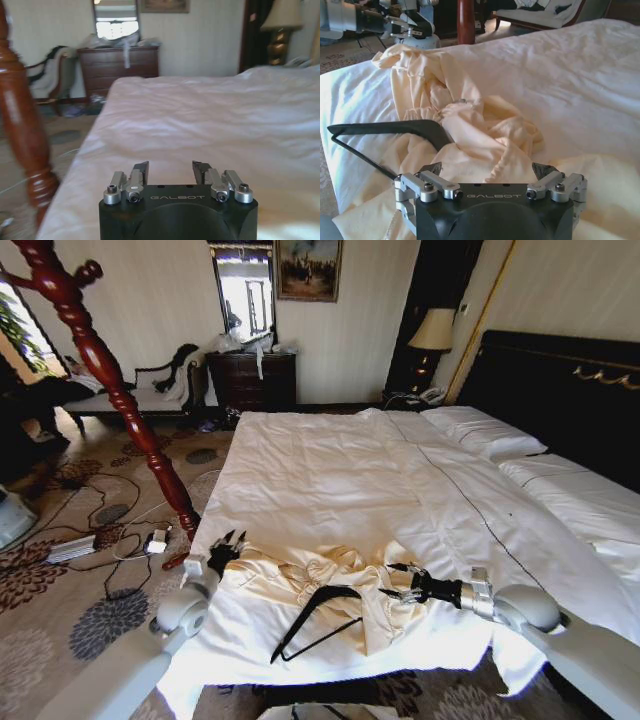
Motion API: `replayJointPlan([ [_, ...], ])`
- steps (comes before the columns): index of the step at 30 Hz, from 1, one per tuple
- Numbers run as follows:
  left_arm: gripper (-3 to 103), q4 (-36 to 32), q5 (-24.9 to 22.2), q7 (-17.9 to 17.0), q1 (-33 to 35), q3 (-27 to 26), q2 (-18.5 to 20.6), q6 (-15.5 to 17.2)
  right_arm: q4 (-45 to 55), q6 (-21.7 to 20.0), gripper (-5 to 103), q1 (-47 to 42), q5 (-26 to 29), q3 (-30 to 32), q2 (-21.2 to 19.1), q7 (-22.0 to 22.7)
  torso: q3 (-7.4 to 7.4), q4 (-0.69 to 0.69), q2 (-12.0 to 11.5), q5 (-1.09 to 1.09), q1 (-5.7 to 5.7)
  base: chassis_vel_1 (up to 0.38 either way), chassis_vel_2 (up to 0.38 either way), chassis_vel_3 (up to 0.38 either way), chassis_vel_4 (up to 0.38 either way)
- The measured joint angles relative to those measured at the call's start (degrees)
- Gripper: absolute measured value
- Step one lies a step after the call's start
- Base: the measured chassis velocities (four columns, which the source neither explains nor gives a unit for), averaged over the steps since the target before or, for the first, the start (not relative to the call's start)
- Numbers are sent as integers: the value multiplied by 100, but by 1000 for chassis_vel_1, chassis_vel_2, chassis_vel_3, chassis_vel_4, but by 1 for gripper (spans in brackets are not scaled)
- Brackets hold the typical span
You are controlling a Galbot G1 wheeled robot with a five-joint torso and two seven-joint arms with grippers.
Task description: Pick up the clothes from the bed and hang them on the clothes hanger.
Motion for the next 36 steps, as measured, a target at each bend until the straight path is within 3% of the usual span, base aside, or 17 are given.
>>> replayJointPlan([
  [4, 66, 101, 327, -121, 262, -132, -217, -117, -61, 76, 100, 90, -53, -241, 94, 245, 0, 0, 0, 0, 0, 0, 0, 0, 0],
  [6, 77, 95, 407, -167, 475, -276, -494, -239, 119, 209, 100, 89, -275, -556, 229, 1115, 0, -2, 0, 2, 0, 0, 0, 0, 0],
  [8, 82, 65, 417, -177, 535, -314, -571, -250, 190, 207, 100, 67, -384, -627, 272, 1342, 0, -2, 0, 1, 0, 0, 0, 0, 0],
  [12, 85, -90, 452, -207, 716, -390, -701, -243, 308, 113, 100, -50, -724, -760, 395, 1898, 0, -2, 0, 1, 0, 0, 0, 0, 0],
  [14, 86, -110, 454, -210, 736, -393, -700, -235, 327, 53, 100, -69, -723, -760, 395, 1996, 0, -3, 0, 2, 0, 0, 0, 0, 0],
  [17, 86, -191, 474, -219, 835, -435, -664, -200, 539, -332, 100, -195, -498, -690, 342, 2479, 0, -2, 0, 0, 0, 0, 0, 0, 0],
  [25, 86, -321, 482, -199, 936, -493, -660, -177, 810, -538, 100, -185, -53, -809, 371, 2722, 0, -2, 0, 1, 0, 0, 0, 0, 0],
  [28, 87, -718, 472, 387, 1179, -351, -516, -457, 909, -404, 100, -137, 27, -859, 435, 2955, 0, -1, 0, 1, 0, 0, 0, 0, 0],
  [29, 87, -718, 472, 387, 1179, -351, -516, -457, 909, -404, 100, -137, 27, -859, 435, 2955, 0, -1, 0, 1, 0, 0, 0, 0, 0],
  [31, 86, -939, 459, 753, 1310, -181, -456, -564, 971, -279, 100, -101, 51, -853, 500, 3195, 0, -2, 0, 2, 0, 0, 0, 0, 0],
  [33, 86, -1142, 521, 1257, 1499, 152, -400, -681, 1115, -76, 100, -25, 163, -812, 652, 3884, 0, -2, 0, 1, 0, 0, 0, 0, 0],
  [34, 86, -1142, 521, 1257, 1499, 152, -400, -681, 1115, -76, 100, -25, 163, -812, 652, 3884, 0, -2, 0, 1, 0, 0, 0, 0, 0],
  [36, 83, -1253, 601, 1488, 1665, 379, -294, -591, 1288, 47, 100, 20, 426, -684, 754, 4505, 0, 0, 0, 0, 0, 0, 0, 0, 0],
])
